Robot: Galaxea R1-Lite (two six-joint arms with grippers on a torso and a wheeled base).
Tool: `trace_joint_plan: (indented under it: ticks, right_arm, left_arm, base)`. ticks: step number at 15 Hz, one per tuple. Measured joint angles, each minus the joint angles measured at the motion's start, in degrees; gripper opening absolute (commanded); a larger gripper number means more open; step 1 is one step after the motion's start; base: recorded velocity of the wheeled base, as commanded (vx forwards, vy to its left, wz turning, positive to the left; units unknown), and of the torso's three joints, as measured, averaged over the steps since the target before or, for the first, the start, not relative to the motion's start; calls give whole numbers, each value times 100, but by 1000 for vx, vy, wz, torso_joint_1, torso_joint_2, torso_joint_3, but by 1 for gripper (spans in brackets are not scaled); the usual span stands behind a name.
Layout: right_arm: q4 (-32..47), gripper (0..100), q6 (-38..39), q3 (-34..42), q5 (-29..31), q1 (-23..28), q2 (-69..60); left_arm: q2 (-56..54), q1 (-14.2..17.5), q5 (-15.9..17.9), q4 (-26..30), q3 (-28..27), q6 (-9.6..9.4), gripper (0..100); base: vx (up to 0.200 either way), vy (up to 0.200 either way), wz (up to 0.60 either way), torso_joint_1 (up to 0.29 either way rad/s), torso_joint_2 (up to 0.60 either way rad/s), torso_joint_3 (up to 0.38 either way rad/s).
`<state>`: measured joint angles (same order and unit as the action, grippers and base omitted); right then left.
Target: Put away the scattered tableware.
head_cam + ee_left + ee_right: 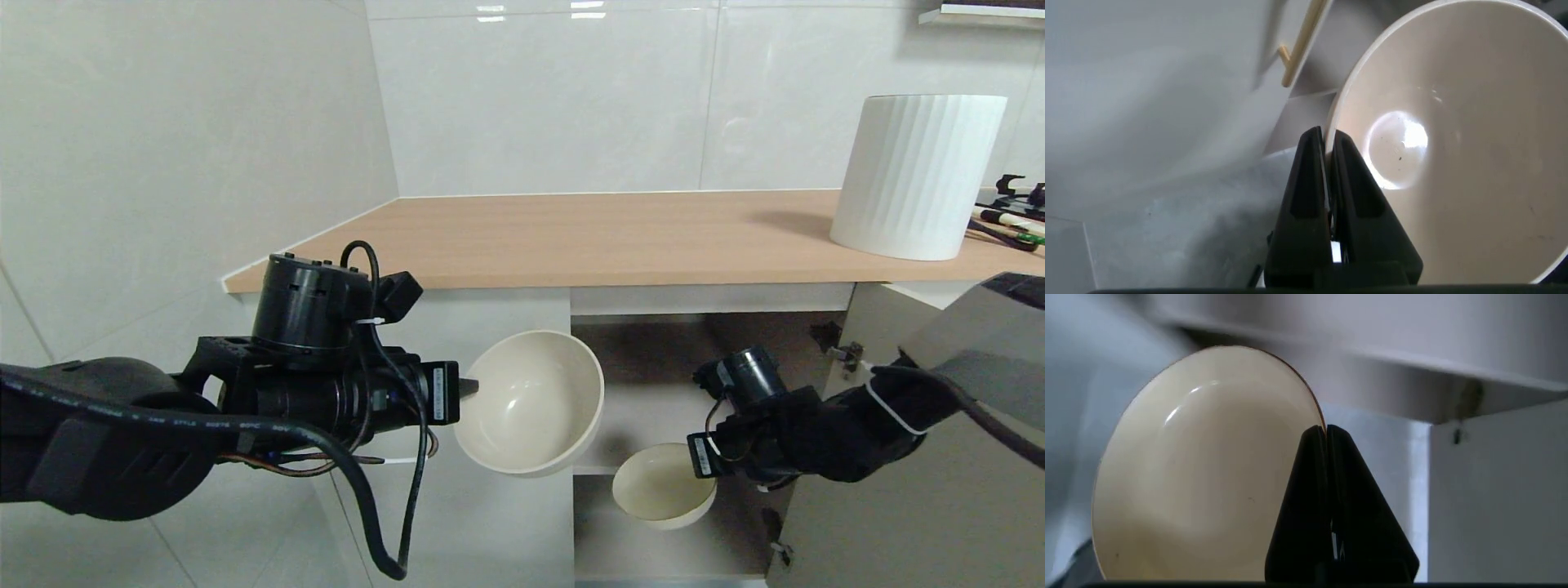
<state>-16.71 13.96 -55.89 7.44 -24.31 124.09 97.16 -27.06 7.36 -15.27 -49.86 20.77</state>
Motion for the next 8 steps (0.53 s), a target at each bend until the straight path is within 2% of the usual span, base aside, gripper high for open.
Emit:
trace_joint_plan:
  ticks: [5,8]
  right_arm:
    - [-79,0,482,-1113,472,416,1075]
    - [-88,0,512,-1703,1085,607,1602]
  left_arm:
    - [24,0,0,0,2,-4,0]
    - [66,0,0,-7,2,-4,0]
  base:
    - [0,0,0,0,0,0]
    - [0,0,0,0,0,0]
